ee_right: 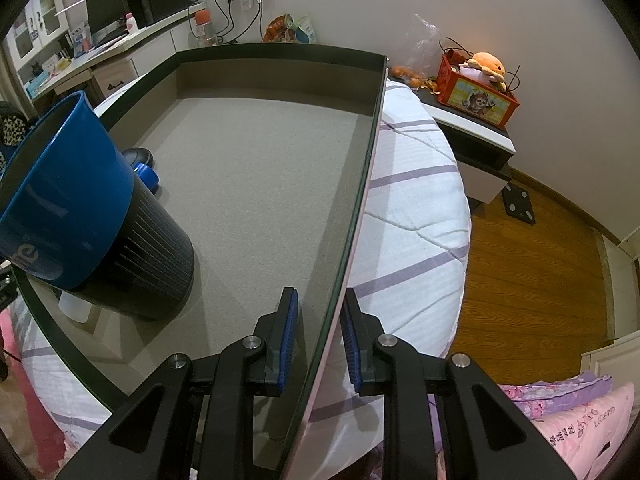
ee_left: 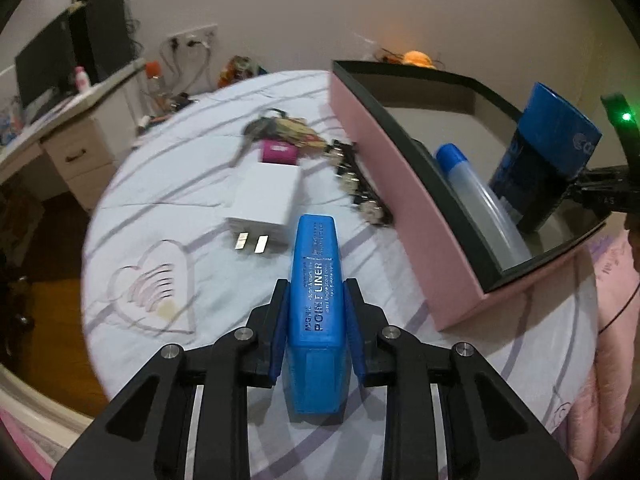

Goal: Organize rigid objects
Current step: 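Carry the blue highlighter into the pink box and open the left tool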

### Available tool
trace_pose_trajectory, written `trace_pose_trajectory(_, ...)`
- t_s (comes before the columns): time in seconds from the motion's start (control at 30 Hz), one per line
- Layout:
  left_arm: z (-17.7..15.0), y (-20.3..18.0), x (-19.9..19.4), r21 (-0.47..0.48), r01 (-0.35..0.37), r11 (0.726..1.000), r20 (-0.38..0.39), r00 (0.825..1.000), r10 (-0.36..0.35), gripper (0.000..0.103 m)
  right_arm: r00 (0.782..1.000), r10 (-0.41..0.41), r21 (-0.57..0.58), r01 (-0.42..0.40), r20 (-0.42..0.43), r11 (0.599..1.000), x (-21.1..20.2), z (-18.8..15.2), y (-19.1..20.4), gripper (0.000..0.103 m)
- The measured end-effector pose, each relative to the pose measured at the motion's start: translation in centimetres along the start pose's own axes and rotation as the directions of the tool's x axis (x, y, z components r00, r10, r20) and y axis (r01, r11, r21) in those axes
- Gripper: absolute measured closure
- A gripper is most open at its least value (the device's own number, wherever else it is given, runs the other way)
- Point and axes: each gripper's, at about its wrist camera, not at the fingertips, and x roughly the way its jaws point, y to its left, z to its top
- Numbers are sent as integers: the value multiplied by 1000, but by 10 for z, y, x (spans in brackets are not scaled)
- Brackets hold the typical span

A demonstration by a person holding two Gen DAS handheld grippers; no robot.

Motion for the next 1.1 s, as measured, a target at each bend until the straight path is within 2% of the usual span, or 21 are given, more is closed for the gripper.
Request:
trace_pose_trajectory(0.2, 8, 2, -35, -7, -4, 1000, 67, 998, 4, 77, 1000, 2, 1, -2, 1, 1000, 0, 0, -1, 80)
trace_pose_trajectory(0.33, 26, -7, -56, 10, 31, 999, 130, 991, -32, 77, 1000, 3, 1, -3, 2, 1000, 0, 0, -1, 80)
trace_pose_trajectory(0.53, 54, -44, -65, 77, 104, 992, 162, 980, -115, 77, 1000, 5, 3, -5, 2, 1000, 0, 0, -1, 80)
trace_pose_trajectory(0.7, 72, -73, -47, 108, 168, 980, 131, 975, -181, 77, 1000, 21, 8, -21, 4, 1000, -1, 0, -3, 80)
trace_pose_trajectory(0.87, 75, -88, -21, 100, 161, 982, 83, 982, -169, 77, 999, 39, 15, -39, 9, 999, -1, 0, -4, 80)
trace_pose_trajectory(0.93, 73, -93, -12, 103, 135, 986, 65, 988, -142, 77, 999, 41, 16, -41, 10, 999, -1, -1, -4, 80)
trace_pose_trajectory(1.1, 70, -98, -2, 111, 116, 987, 41, 992, -121, 76, 999, 45, 13, -45, 10, 999, -1, -1, -6, 80)
